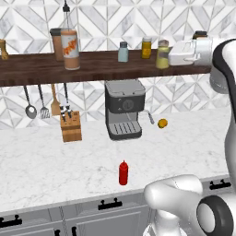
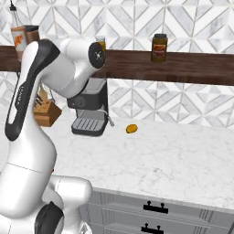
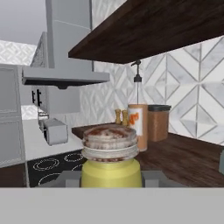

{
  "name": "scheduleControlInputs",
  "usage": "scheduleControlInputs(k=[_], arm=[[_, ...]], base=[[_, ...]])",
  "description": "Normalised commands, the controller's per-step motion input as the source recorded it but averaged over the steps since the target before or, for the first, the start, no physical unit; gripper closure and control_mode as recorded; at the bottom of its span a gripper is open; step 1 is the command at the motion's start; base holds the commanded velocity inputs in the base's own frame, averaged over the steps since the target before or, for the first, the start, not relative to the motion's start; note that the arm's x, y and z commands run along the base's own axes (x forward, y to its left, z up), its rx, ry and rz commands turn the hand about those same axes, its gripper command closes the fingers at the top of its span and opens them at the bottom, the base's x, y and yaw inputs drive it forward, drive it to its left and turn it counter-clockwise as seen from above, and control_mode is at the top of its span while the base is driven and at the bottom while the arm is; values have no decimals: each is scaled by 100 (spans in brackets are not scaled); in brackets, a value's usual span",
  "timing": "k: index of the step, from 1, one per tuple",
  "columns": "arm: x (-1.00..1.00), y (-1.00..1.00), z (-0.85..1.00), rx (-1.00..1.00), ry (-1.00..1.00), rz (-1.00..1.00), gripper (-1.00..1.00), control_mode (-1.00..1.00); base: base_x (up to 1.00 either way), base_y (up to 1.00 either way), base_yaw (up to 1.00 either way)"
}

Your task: Put the shaker and condiment bottle from the counter next to their counterparts in the cabinet.

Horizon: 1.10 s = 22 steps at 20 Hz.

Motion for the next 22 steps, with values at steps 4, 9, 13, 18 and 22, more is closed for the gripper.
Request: scheduleControlInputs(k=[4, 9, 13, 18, 22], arm=[[9, -17, 0, 0, -4, -7, 100, -100], [13, -25, -4, 0, -4, -4, 100, -100], [13, -26, -11, 0, 0, 3, 100, -100], [44, -8, -2, -1, 0, 0, 100, -100], [31, 0, -4, -2, -1, 0, 100, -100]], base=[[0, 0, 0], [0, 0, 0], [0, 0, 0], [0, 0, 0], [0, 0, 0]])
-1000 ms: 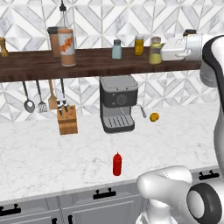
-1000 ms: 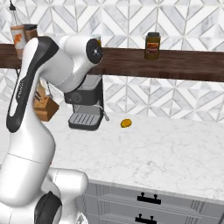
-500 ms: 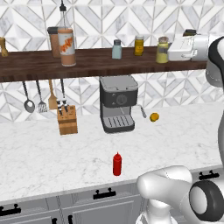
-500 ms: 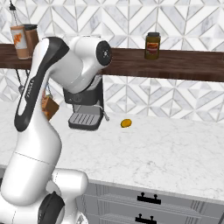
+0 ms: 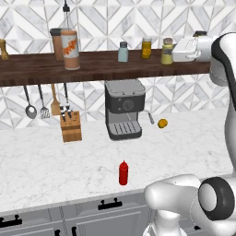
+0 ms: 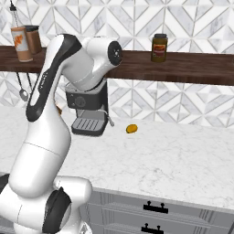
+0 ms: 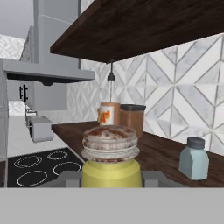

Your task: Put the shaker and condiment bottle from the counter next to their counterparts in the cabinet.

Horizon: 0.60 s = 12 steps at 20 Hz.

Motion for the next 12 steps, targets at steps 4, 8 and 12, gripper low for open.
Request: scheduleControlInputs(k=[4, 8, 12], arm=[[13, 0, -8, -1, 0, -1, 100, -100], [12, 0, -6, -1, 0, -3, 100, -100], [9, 0, -11, 0, 0, -6, 100, -100]], base=[[0, 0, 0], [0, 0, 0], [0, 0, 0]])
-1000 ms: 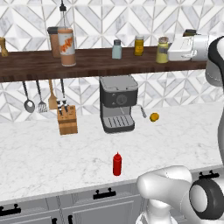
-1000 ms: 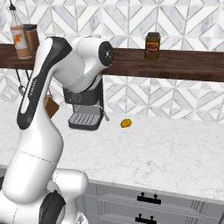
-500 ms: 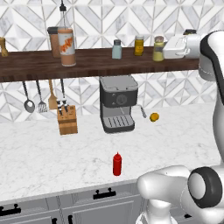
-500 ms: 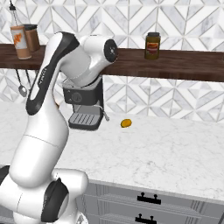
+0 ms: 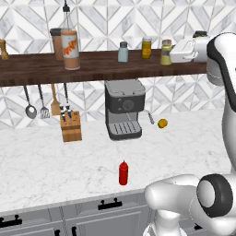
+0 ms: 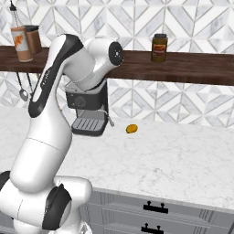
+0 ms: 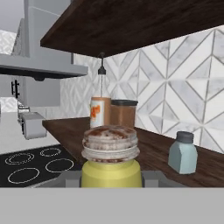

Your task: Put the shaker and condiment bottle from the counter next to their counterparts in the cabinet.

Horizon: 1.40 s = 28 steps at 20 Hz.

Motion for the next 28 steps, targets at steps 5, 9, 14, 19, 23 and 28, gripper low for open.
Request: scheduleControlInputs(k=[5, 9, 14, 19, 23, 28], arm=[[19, 0, -17, 0, 0, -8, 100, -100], [24, 0, -16, 0, 0, -5, 100, -100], [35, 0, -11, 0, 0, -1, 100, -100], [43, 0, -7, 0, 0, 0, 100, -100], [30, 0, -9, 0, 0, 0, 100, -100], [26, 0, -15, 0, 0, 0, 100, -100]], base=[[0, 0, 0], [0, 0, 0], [0, 0, 0], [0, 0, 0], [0, 0, 0], [0, 0, 0]])
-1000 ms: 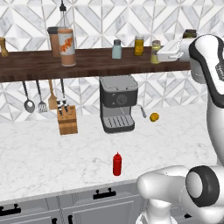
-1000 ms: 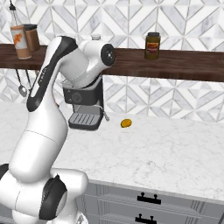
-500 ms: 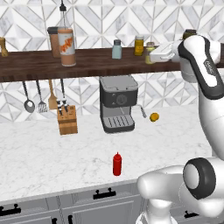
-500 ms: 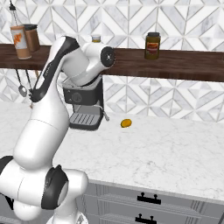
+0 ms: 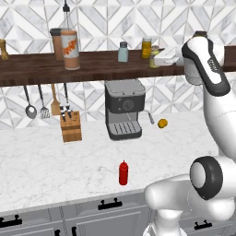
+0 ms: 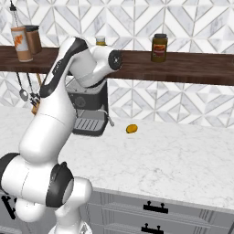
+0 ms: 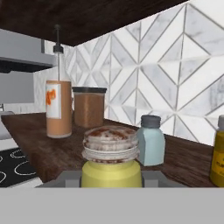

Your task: Put the shaker and condiment bottle from the counter next to their counterparts in the cabinet.

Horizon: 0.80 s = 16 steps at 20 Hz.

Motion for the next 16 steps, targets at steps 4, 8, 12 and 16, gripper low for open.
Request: scheduleControlInputs(k=[4, 8, 12, 16], arm=[[27, 0, -15, 0, 0, 0, 100, -100], [33, 0, -7, 0, 0, 0, 100, -100], [36, 0, -4, 0, 0, 0, 100, -100], [31, 0, -3, 2, 1, 0, 100, -100]], base=[[0, 0, 0], [0, 0, 0], [0, 0, 0], [0, 0, 0]])
